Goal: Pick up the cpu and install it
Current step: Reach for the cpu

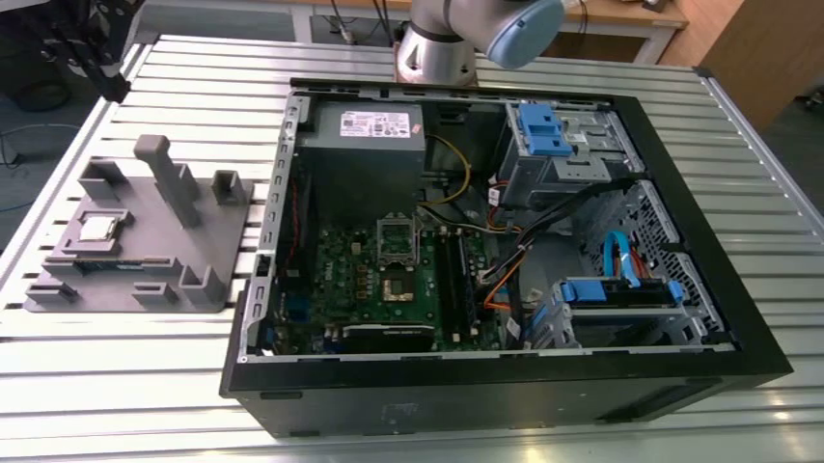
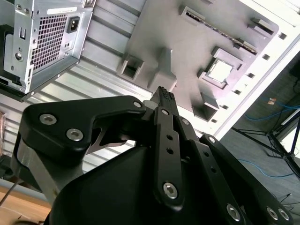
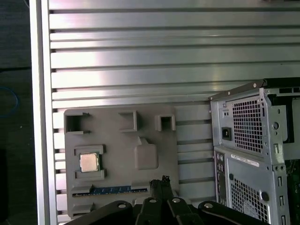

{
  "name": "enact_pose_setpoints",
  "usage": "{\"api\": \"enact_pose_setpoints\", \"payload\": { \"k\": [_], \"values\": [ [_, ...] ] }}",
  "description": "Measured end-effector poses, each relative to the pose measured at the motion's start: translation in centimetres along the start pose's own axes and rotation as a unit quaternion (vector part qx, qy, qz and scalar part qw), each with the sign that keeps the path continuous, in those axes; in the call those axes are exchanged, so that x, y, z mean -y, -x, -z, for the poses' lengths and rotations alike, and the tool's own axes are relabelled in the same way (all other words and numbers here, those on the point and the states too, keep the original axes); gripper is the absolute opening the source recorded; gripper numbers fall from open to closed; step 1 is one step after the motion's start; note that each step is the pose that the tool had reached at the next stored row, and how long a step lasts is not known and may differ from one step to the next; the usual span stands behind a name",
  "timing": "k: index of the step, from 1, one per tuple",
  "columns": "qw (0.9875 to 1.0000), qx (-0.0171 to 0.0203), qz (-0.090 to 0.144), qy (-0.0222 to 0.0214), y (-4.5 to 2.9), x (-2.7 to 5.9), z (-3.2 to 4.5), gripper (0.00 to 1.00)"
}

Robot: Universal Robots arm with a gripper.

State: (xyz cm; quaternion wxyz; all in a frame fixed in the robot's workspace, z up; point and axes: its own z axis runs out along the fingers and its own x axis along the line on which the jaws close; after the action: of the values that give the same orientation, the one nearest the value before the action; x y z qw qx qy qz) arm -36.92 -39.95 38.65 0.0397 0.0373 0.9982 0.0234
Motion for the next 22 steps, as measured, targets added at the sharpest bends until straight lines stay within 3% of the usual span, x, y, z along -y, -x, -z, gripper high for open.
{"api": "enact_pose_setpoints", "payload": {
  "k": [22],
  "values": [
    [1.0000, 0.0000, 0.000, 0.0000, -3.82, 0.30, -0.09, 0.11]
  ]
}}
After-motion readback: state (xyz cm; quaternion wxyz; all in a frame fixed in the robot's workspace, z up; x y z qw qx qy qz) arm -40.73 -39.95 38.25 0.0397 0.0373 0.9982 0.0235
